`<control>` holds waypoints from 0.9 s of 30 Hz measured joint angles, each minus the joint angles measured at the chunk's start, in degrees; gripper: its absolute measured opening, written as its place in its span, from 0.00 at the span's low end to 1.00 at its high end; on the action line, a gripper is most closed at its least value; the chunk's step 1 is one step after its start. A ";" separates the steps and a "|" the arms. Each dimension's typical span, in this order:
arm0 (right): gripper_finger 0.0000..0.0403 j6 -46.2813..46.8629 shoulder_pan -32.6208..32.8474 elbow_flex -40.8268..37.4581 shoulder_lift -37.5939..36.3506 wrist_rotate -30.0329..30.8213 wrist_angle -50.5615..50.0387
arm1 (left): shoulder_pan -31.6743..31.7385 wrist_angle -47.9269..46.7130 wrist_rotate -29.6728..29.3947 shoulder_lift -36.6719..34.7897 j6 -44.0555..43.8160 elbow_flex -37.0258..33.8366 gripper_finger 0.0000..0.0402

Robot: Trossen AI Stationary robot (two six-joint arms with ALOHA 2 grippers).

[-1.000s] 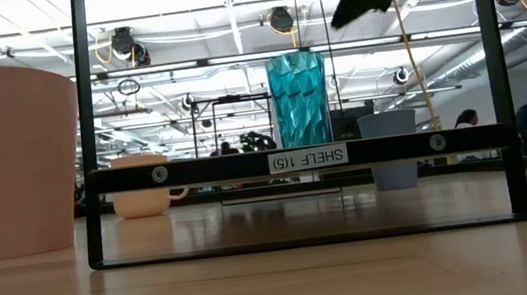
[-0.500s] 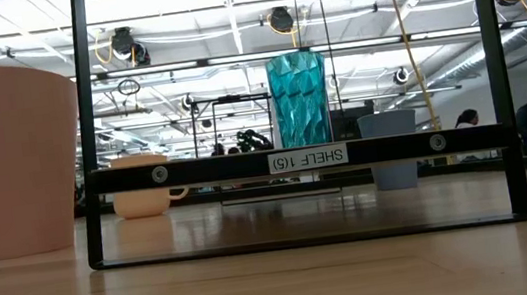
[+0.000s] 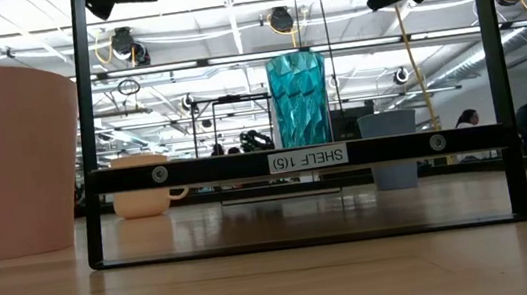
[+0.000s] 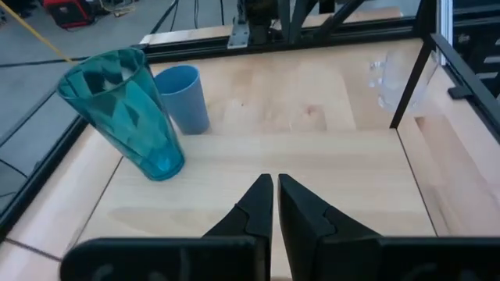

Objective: Stack small to large cups/mugs on shelf
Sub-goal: Put the orange cup on the shelf

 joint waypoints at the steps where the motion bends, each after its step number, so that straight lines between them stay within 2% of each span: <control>1: 0.00 0.04 0.20 0.33 0.00 0.00 0.08 | -0.16 0.47 -0.18 0.58 -0.06 0.00 0.06; 6: 0.00 3.92 1.29 3.53 0.02 0.00 -3.99 | -1.12 2.99 -0.37 3.34 -0.28 -0.01 0.06; 15: 0.00 20.70 3.90 18.73 4.65 -0.56 -30.68 | -3.75 4.49 -0.99 5.17 -0.23 0.01 0.06; 22: 0.00 28.99 5.32 31.72 13.60 -5.87 -46.28 | -5.50 4.23 -4.22 5.17 0.29 -0.01 0.06; 27: 0.00 33.52 5.56 37.10 18.75 -10.55 -52.79 | -5.72 4.05 -4.30 5.17 0.27 0.01 0.06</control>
